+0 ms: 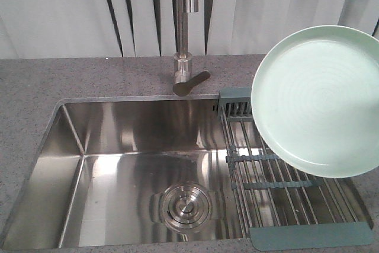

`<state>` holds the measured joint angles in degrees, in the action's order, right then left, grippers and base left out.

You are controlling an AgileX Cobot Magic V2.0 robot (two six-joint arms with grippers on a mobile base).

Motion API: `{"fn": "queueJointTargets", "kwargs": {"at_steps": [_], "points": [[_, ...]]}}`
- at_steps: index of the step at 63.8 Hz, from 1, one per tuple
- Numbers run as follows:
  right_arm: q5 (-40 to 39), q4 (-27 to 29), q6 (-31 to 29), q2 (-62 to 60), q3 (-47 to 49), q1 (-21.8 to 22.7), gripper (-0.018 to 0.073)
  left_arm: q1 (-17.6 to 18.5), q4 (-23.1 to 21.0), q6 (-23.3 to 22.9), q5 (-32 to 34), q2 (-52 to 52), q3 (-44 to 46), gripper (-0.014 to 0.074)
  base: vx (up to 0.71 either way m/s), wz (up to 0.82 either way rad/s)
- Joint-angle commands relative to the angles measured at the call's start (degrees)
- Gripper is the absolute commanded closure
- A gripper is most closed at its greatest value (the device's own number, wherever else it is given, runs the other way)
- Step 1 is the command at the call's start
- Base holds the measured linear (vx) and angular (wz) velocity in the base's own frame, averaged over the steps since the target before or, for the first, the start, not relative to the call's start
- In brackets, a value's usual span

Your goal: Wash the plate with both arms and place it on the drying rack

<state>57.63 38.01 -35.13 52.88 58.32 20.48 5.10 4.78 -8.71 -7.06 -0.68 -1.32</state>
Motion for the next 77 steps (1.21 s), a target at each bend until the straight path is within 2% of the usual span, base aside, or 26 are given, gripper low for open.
{"fn": "queueJointTargets", "kwargs": {"at_steps": [1, 64, 69, 77], "points": [[-2.6, 2.3, -0.3, -0.6, 1.5, 0.4, 0.0563, 0.0, -0.4, -0.1, 3.9, -0.9, -1.3, 0.0603, 0.0, 0.0], [-2.6, 2.3, -0.3, -0.6, 1.5, 0.4, 0.0563, 0.0, -0.5, -0.3, 4.8, -0.9, -1.3, 0.0603, 0.0, 0.0], [-2.6, 2.3, -0.3, -0.6, 1.5, 0.4, 0.0563, 0.0, -1.1, -1.5, 6.2, -0.9, -1.3, 0.0603, 0.0, 0.0], [-2.6, 2.3, -0.4, -0.6, 1.5, 0.4, 0.0563, 0.0, -5.7, -6.8, 8.4, -0.9, -1.3, 0.0603, 0.0, 0.0]]}}
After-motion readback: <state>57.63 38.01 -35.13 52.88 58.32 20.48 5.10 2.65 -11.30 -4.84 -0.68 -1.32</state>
